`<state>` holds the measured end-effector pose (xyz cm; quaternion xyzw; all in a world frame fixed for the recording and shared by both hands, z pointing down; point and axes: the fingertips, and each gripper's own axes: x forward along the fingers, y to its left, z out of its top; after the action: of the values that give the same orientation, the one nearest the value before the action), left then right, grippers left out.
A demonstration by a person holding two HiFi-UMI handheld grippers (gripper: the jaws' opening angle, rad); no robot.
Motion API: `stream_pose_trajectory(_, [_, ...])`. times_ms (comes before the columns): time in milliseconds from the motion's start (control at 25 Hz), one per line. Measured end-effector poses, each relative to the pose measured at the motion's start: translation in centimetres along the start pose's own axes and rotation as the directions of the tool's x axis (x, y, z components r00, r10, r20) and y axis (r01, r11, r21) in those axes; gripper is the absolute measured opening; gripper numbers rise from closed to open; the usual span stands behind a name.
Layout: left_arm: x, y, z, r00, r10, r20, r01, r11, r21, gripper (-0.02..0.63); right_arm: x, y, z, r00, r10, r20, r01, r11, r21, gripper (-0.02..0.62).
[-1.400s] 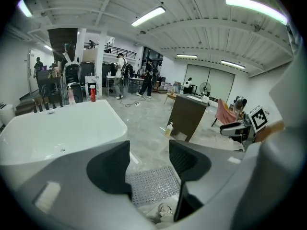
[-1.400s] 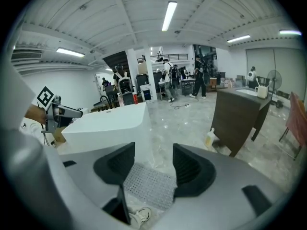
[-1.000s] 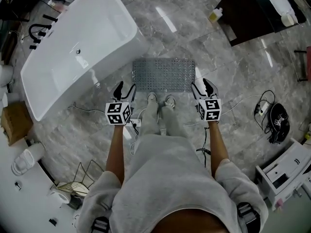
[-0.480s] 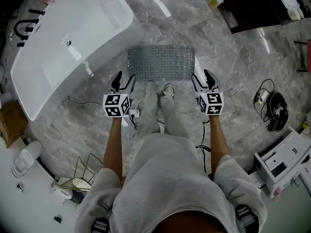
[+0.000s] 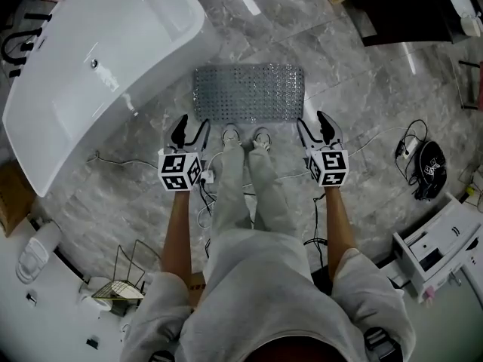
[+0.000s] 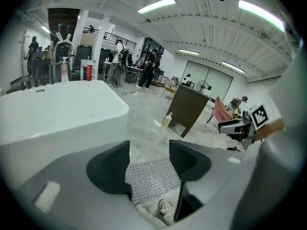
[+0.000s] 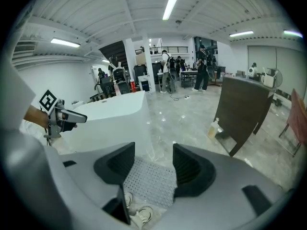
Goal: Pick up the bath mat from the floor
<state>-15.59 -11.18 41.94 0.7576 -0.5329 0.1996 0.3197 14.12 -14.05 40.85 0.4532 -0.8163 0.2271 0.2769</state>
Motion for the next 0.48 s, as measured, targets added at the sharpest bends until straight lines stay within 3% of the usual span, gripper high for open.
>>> stream_pose_trajectory(480, [3.4, 4.7, -3.1, 0.998, 0.048, 0.028, -0.048, 0.999, -0.019, 0.248, 4.3, -1.3, -5.2, 0.999, -0.018, -0.033, 0.018, 1.000, -0.004, 0.238])
